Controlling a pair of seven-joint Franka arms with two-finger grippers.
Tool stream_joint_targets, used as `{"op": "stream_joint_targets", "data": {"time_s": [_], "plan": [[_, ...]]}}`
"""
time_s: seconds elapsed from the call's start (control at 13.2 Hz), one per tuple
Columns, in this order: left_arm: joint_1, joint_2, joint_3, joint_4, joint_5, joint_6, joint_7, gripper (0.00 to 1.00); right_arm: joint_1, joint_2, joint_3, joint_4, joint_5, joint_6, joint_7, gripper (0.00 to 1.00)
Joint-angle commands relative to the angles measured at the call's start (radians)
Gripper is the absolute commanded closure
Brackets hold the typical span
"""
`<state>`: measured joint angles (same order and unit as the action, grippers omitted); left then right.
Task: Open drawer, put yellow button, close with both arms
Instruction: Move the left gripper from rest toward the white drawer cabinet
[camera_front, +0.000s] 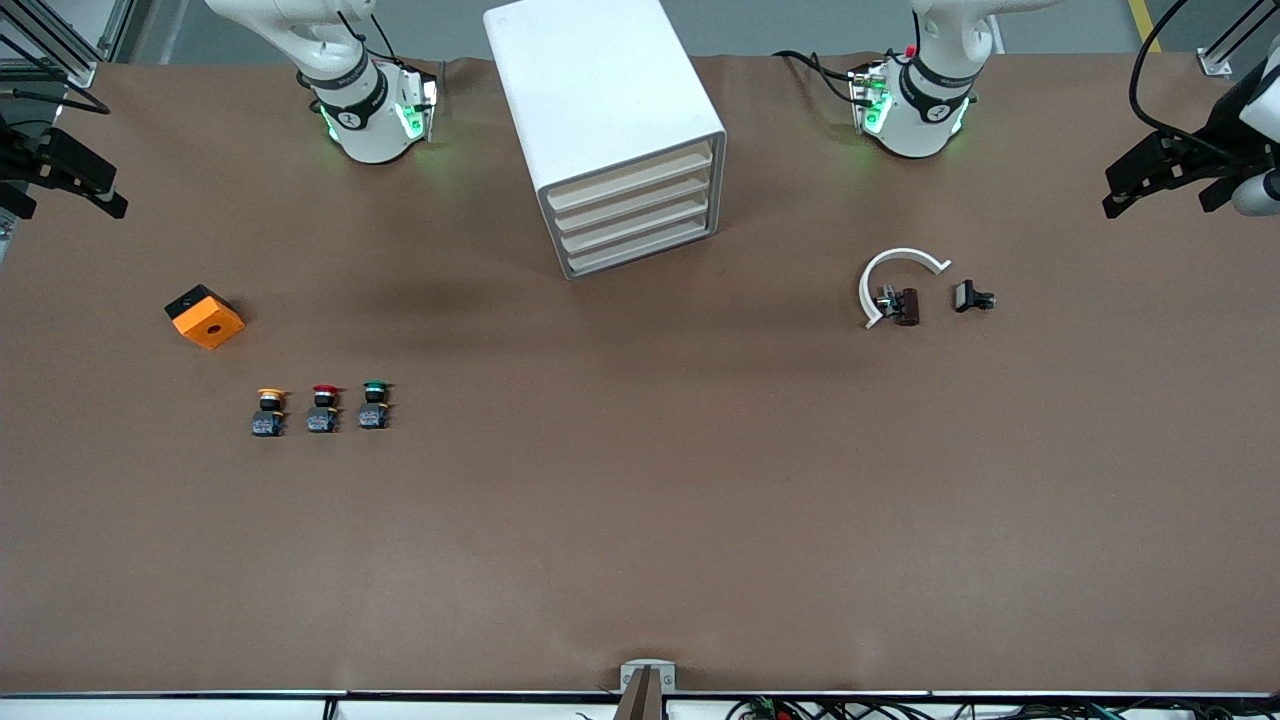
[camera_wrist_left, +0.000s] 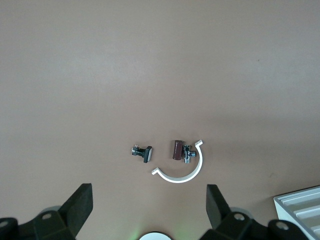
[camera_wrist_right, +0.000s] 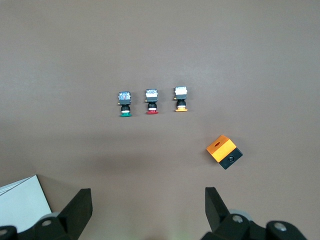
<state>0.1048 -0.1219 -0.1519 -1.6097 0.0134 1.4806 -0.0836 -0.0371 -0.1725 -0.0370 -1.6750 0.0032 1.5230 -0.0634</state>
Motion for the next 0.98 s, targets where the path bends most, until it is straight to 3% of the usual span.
{"op": "stream_joint_targets", "data": {"time_s": [0.0,0.38,0.91], "plan": [[0.003,0.01,-0.005,0.028,0.016,-0.025,0.013,0.0,-0.02,-0.028,0.012,-0.029,-0.006,0.005,-0.004,0.0],[0.003,0.066,-0.003,0.076,0.016,-0.023,0.018,0.0,-0.02,-0.033,0.012,-0.032,0.004,0.003,0.043,0.0],[-0.076,0.186,-0.021,0.076,0.002,-0.013,-0.004,0.0,-0.021,-0.031,0.011,-0.032,0.008,0.005,0.054,0.0]]}}
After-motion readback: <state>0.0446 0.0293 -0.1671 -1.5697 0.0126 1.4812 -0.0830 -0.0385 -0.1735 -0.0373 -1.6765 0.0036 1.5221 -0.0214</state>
